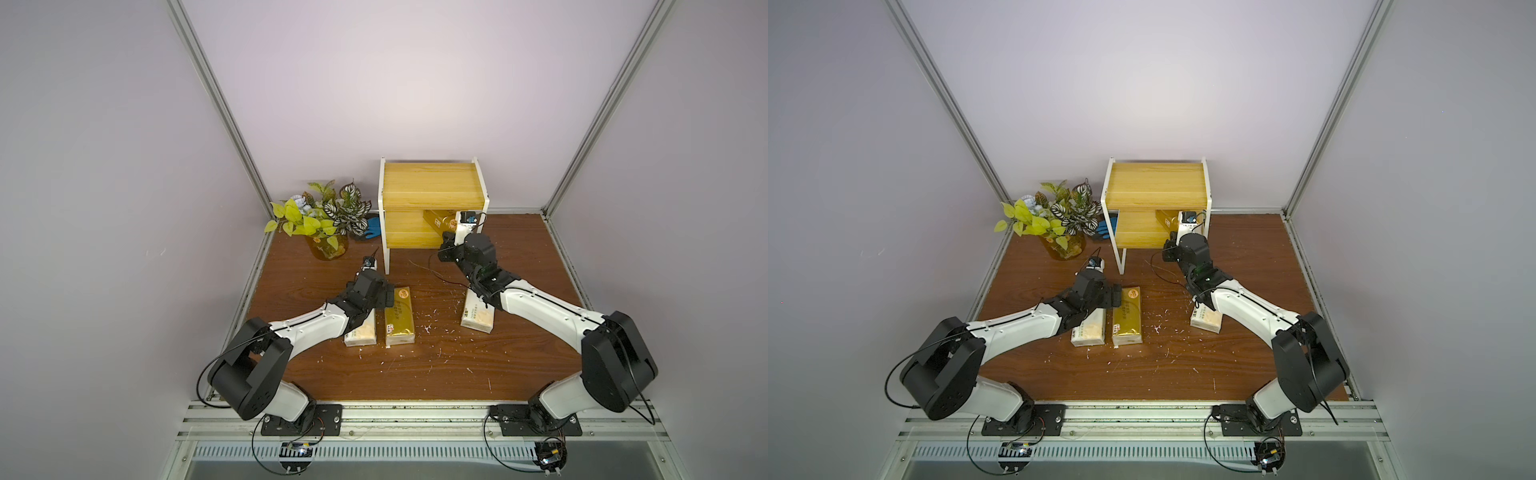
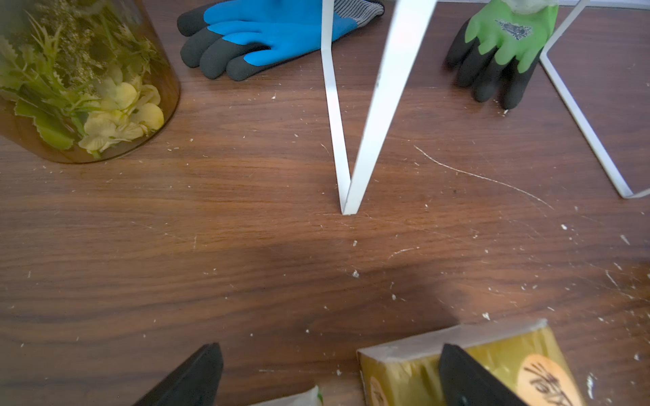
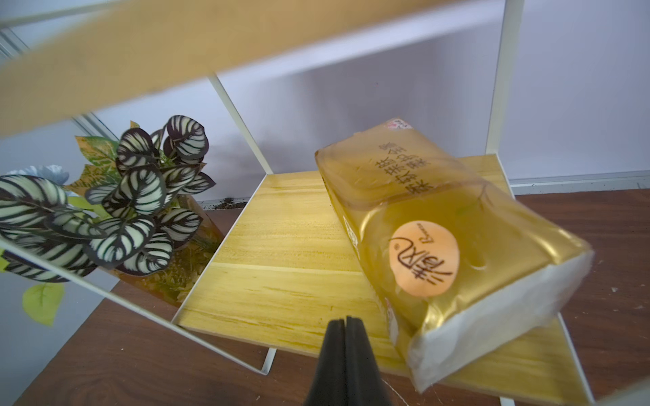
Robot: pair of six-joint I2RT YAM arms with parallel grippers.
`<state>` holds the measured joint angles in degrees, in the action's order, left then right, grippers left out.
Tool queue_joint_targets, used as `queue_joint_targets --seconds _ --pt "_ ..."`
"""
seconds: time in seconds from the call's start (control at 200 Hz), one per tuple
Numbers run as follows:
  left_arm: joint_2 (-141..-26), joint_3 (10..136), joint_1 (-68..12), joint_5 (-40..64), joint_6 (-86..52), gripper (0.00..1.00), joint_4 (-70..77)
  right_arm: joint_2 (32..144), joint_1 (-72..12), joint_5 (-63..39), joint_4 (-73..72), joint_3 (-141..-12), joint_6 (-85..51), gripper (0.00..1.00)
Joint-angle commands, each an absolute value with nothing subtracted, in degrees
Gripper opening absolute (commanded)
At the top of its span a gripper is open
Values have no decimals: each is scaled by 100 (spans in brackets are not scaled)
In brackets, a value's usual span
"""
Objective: Place the tissue boxes on the shelf by color
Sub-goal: Place a box of tissues on the shelf, then adjust the box of tissues on the shelf.
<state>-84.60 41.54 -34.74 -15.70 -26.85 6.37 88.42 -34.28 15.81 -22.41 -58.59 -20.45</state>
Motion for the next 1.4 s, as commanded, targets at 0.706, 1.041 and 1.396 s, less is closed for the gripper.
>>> queue_joint_targets --seconds 0.706,1.041,1.396 --pt "-8330 4502 -3521 -753 -2321 98 1126 7139 -3605 2533 -3682 -4361 -1755 0" --pt "-8817 5370 -3603 -66 -2316 1 1707 5910 -3610 3419 -3116 -4092 -1351 0" --pt "-10254 6608 -3681 93 -2725 1 2731 5405 -3593 3636 -2559 -3872 -1243 0"
